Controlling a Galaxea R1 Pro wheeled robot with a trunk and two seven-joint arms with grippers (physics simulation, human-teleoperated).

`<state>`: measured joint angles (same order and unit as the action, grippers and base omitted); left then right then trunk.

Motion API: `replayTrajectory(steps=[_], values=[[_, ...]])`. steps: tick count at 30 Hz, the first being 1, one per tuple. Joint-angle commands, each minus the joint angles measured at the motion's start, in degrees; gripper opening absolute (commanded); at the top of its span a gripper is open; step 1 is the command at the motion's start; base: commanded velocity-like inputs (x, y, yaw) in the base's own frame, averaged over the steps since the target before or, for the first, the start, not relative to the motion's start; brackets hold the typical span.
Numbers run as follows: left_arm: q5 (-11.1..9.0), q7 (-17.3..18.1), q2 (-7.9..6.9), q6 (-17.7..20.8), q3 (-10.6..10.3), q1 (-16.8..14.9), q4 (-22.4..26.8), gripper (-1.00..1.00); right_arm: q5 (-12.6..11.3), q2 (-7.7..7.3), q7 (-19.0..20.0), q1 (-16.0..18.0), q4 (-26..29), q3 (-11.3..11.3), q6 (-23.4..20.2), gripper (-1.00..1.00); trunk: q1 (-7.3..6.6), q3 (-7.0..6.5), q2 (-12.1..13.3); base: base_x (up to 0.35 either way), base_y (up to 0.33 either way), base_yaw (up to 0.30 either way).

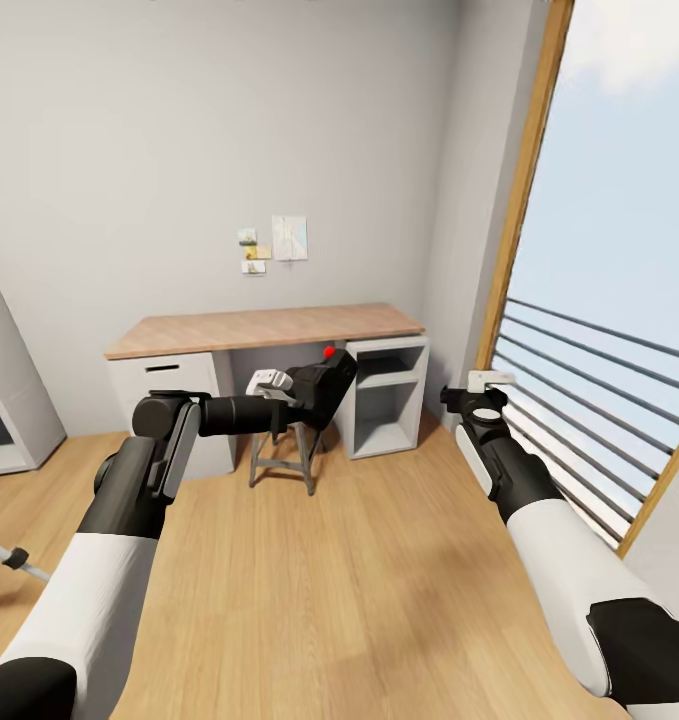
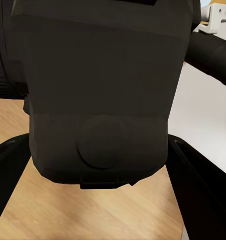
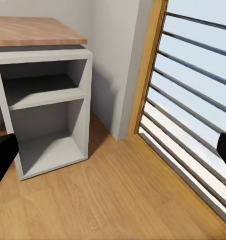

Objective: Attach the digital camera to the camera tripod in the bedroom.

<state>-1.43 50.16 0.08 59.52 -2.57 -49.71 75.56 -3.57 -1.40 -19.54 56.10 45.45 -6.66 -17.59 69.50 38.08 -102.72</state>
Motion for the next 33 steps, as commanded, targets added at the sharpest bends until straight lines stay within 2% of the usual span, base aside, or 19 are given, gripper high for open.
replayTrajectory(steps=[1, 33], values=[[-0.2, 0.0, 0.01, 0.5, 0.0, 0.0, 0.0, -1.00, -0.4, -0.09, -0.5, 0.0, 0.1, -0.4, -0.3, 1.00, -0.23, -0.12, 0.4, 0.000, 0.000, 0.000], [-0.2, 0.0, 0.08, 0.5, 0.0, -0.1, 0.0, -1.00, -0.4, -0.09, -0.5, 0.1, 0.1, -0.4, -0.3, 1.00, -7.26, -6.22, 13.2, 0.000, 0.000, 0.000]])
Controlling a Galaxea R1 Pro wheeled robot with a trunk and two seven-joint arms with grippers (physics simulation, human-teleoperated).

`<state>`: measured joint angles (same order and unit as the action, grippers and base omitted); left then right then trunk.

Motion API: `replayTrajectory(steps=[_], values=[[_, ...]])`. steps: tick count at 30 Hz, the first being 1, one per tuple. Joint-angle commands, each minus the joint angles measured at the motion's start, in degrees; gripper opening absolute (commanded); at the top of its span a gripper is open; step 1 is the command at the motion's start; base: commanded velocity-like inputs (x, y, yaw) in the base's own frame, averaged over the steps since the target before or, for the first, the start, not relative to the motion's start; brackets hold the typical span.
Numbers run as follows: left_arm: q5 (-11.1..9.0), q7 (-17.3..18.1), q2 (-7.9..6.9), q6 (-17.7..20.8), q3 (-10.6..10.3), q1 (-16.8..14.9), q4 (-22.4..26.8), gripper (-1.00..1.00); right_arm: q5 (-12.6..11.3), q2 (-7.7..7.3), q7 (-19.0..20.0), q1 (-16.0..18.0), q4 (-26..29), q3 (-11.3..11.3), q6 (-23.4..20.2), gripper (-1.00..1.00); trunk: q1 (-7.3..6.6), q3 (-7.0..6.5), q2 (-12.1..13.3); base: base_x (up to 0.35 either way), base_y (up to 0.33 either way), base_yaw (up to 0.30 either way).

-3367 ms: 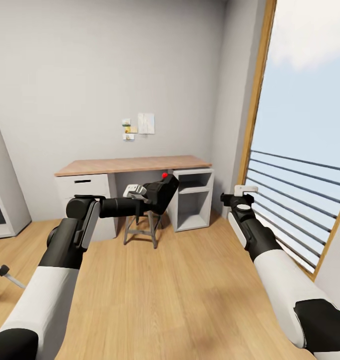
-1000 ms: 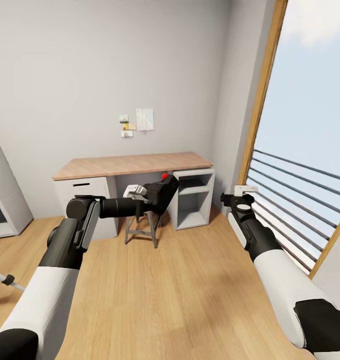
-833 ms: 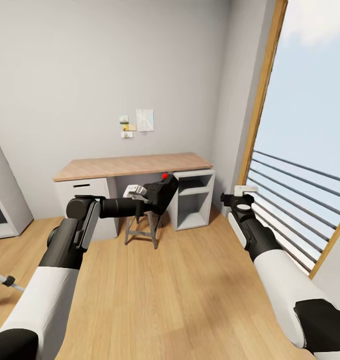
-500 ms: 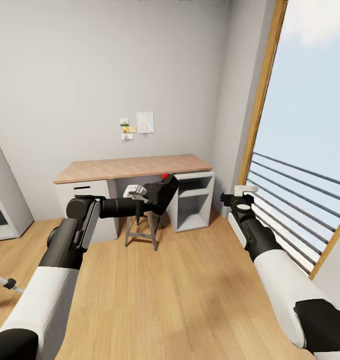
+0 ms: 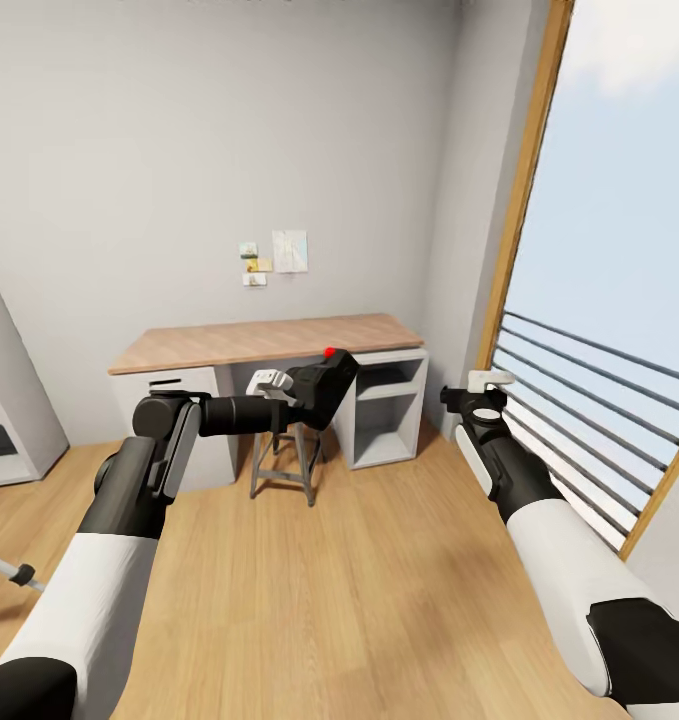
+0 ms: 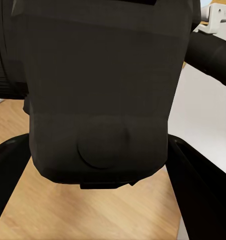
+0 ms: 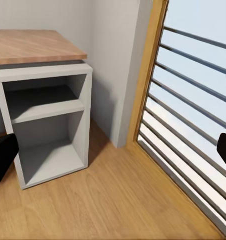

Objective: Attach the digital camera to the camera tripod in the bedroom.

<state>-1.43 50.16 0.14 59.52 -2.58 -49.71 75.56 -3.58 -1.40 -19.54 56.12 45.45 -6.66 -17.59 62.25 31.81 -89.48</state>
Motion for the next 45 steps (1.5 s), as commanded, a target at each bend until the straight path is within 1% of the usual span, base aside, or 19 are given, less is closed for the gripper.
replayTrajectory(steps=[1, 25, 45], values=[[-0.2, 0.0, 0.02, 0.5, 0.0, 0.0, 0.0, -1.00, -0.4, -0.09, -0.5, 0.0, 0.1, -0.4, -0.3, 1.00, -0.23, -0.12, 0.4, 0.000, 0.000, 0.000], [-0.2, 0.0, 0.03, 0.5, 0.0, 0.0, -0.1, -1.00, -0.4, -0.09, -0.5, 0.0, 0.1, -0.4, -0.3, 1.00, -5.50, -4.43, 10.0, 0.000, 0.000, 0.004], [-0.2, 0.1, 0.03, 0.5, 0.0, 0.0, -0.1, -1.00, -0.4, -0.09, -0.5, 0.0, 0.1, -0.4, -0.3, 1.00, -9.89, -8.02, 18.0, 0.000, 0.000, 0.098]])
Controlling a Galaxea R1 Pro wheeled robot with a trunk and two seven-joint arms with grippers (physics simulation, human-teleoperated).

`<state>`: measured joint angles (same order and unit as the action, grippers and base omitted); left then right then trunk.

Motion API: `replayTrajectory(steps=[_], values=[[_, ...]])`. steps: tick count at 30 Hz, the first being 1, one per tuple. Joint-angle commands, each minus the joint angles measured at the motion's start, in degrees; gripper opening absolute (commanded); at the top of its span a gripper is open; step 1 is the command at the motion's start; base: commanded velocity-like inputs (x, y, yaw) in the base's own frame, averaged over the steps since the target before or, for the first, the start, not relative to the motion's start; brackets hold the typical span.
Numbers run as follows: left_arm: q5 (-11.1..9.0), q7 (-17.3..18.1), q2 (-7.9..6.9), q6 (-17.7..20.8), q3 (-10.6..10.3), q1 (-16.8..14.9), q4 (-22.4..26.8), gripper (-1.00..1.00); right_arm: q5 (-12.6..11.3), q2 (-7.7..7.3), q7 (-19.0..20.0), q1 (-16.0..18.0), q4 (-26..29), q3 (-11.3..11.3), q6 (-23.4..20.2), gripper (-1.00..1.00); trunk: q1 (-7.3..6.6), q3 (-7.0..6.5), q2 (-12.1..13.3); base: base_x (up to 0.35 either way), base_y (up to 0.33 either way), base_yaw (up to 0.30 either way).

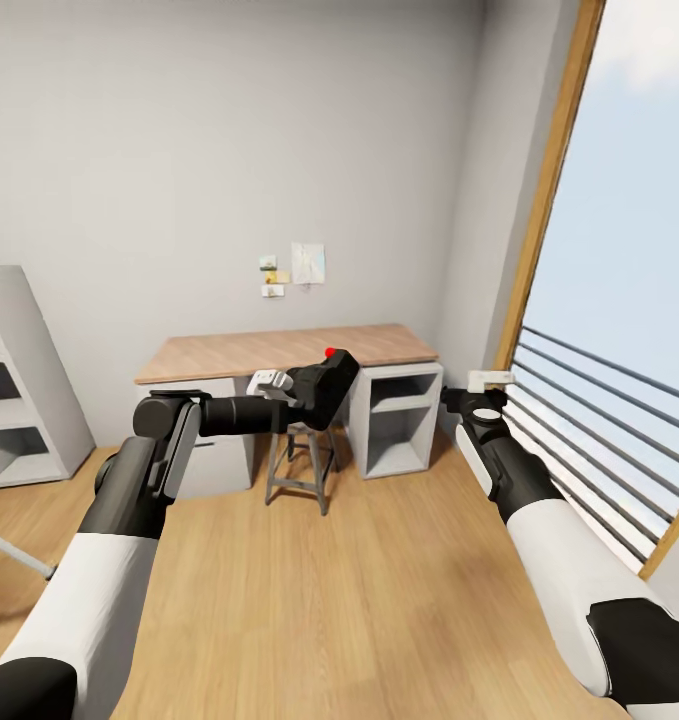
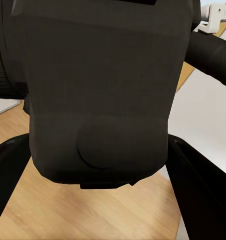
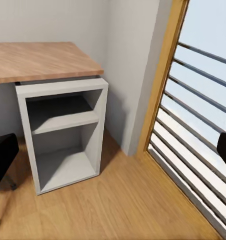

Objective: Attach the digital camera to the camera tripod in the bedroom.

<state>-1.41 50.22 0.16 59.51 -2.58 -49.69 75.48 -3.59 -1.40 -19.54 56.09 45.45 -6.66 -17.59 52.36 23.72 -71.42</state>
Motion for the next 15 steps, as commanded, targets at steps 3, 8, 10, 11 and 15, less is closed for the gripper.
replayTrajectory(steps=[3, 8, 10, 11, 15], values=[[-0.3, 0.0, 0.02, 0.5, 0.0, -0.1, 0.0, -1.00, -0.4, -0.09, -0.5, 0.0, 0.1, -0.4, -0.3, 1.00, -0.66, -0.48, 1.2, 0.000, 0.000, 0.021], [-0.3, 0.0, 0.07, 0.5, 0.0, -0.1, 0.0, -1.00, -0.4, -0.09, -0.5, 0.0, 0.1, -0.4, -0.3, 1.00, -1.76, -1.37, 3.2, 0.000, 0.000, 0.059], [-0.3, 0.0, 0.09, 0.5, 0.0, -0.1, 0.0, -1.00, -0.4, -0.09, -0.5, 0.0, 0.1, -0.4, -0.3, 1.00, -2.20, -1.73, 4.0, 0.000, 0.000, 0.152], [-0.3, 0.0, 0.09, 0.5, 0.0, -0.1, 0.0, -1.00, -0.4, -0.09, -0.5, 0.0, 0.1, -0.4, -0.3, 1.00, -2.42, -1.91, 4.4, 0.000, 0.000, 0.174], [-0.3, 0.0, 0.10, 0.5, 0.0, -0.1, 0.0, -1.00, -0.4, -0.09, -0.5, 0.0, 0.1, -0.4, -0.3, 1.00, -3.30, -2.63, 6.0, 0.000, 0.000, 0.233]])
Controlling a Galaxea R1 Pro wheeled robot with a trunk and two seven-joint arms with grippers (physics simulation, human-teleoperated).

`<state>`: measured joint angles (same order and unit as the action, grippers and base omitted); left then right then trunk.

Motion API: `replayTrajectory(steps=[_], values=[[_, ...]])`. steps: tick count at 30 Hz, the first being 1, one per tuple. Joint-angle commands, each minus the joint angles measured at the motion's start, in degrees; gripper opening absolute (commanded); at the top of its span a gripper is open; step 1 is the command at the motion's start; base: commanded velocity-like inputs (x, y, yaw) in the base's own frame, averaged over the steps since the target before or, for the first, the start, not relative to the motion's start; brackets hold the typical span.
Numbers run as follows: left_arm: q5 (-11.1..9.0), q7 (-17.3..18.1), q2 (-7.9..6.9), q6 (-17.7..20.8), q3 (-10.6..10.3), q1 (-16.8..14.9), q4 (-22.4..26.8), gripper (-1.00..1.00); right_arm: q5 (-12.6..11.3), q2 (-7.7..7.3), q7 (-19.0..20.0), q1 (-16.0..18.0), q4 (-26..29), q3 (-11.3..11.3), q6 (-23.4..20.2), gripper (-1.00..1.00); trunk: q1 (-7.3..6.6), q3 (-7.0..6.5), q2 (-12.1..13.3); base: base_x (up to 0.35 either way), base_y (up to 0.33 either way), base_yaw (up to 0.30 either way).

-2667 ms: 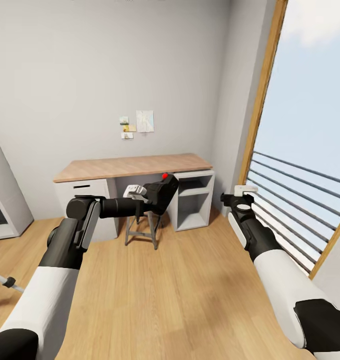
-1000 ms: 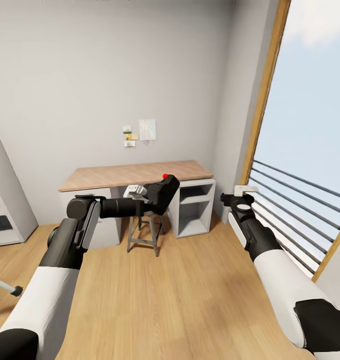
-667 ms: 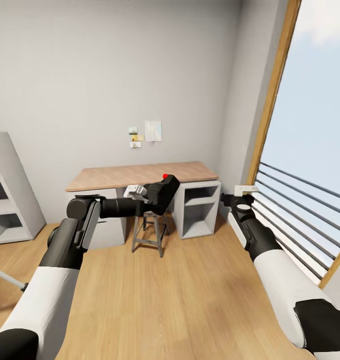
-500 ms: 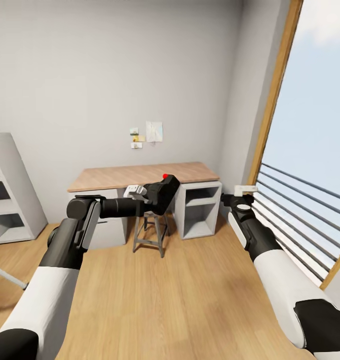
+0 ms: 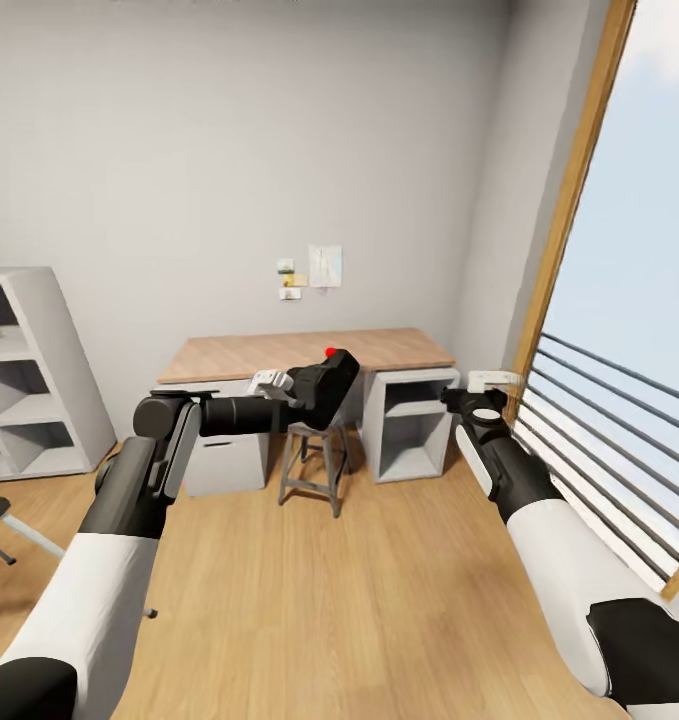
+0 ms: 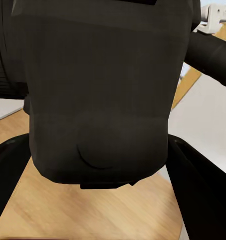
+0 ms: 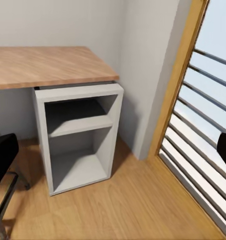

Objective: Attach the digital camera to the camera tripod in the bedroom.

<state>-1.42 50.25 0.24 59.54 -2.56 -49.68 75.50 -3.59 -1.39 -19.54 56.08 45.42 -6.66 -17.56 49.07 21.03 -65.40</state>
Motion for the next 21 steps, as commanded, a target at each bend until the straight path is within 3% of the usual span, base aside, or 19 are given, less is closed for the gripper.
replayTrajectory(steps=[1, 16, 21], values=[[-0.2, 0.0, 0.02, 0.5, 0.0, -0.1, 0.0, -1.00, -0.4, -0.11, -0.5, 0.0, 0.1, -0.4, -0.4, 1.00, -0.22, -0.11, 0.4, 0.000, 0.000, 0.267], [-0.2, 0.0, 0.11, 0.5, 0.0, -0.1, 0.2, -1.00, -0.4, -0.11, -0.5, 0.0, 0.1, -0.4, -0.4, 1.00, -3.52, -2.81, 6.4, 0.000, 0.000, 0.267], [-0.2, 0.0, 0.18, 0.5, 0.0, -0.1, 0.2, -1.00, -0.4, -0.11, -0.5, 0.0, 0.1, -0.4, -0.4, 1.00, -4.62, -3.70, 8.4, 0.000, 0.000, 0.127]])
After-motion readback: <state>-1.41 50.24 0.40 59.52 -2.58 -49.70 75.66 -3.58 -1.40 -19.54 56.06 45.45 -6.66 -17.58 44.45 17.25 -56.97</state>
